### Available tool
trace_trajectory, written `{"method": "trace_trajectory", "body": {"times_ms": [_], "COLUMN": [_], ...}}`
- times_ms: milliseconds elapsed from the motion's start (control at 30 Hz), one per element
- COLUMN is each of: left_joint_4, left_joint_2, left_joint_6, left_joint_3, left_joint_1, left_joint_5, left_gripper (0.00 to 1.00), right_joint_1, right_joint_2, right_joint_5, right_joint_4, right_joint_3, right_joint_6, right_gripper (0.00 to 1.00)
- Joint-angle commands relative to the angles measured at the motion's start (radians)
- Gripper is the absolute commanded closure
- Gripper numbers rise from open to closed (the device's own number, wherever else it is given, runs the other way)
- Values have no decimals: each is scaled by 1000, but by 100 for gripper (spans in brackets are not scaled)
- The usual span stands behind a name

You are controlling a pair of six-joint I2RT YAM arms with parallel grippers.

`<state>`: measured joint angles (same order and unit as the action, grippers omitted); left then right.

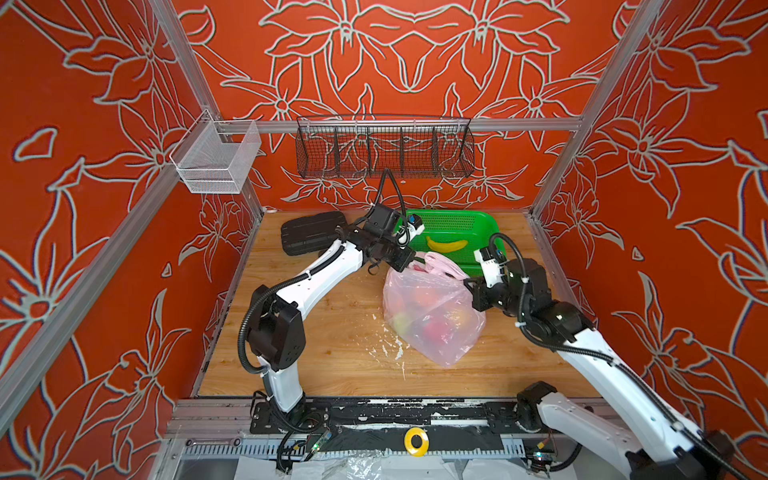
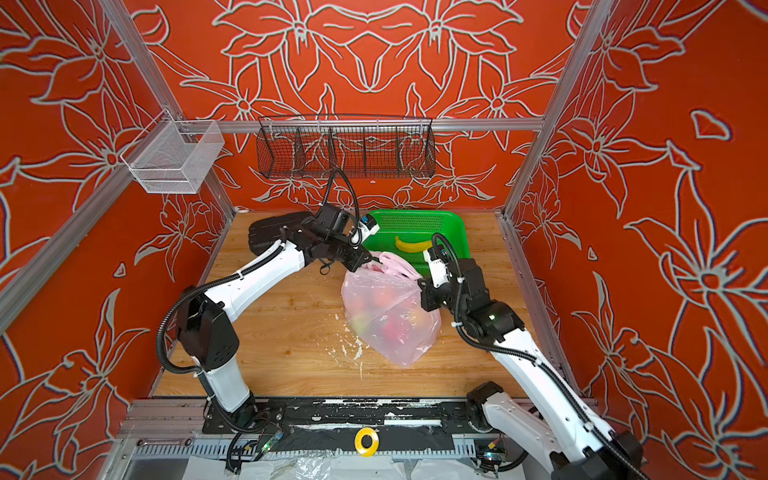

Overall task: Untie the knot of the plastic bag and take out the fruit
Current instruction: Untie the plastic bag at the center of the table.

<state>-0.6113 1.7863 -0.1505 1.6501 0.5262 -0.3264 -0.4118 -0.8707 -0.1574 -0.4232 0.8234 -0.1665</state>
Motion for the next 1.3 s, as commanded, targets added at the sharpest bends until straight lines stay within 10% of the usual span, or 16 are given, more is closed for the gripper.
{"method": "trace_trajectory", "body": {"times_ms": [0,233,567,833,1267], "left_joint_4": [34,72,83,30,43], "left_joint_2": [-75,-104,-102,-36,91], "left_joint_6": [143,241,289,375,356], "left_joint_3": [-20,-52,-49,73,225], "left_joint_1": [-15,-17,-16,-16,-20], "left_joint_5": [67,2,-34,44,39], "left_gripper": [100,100,100,100,100], "right_joint_1": [-1,-1,0,-3,-50], "right_joint_2": [91,162,-92,-205,-2], "right_joint_5": [79,-51,-174,-214,-516], "right_joint_4": [6,-18,39,36,-91], "right_joint_3": [-97,-112,232,265,-26], "right_joint_6": [-52,-77,-11,-80,-224], "right_gripper": [93,55,29,100,100]}}
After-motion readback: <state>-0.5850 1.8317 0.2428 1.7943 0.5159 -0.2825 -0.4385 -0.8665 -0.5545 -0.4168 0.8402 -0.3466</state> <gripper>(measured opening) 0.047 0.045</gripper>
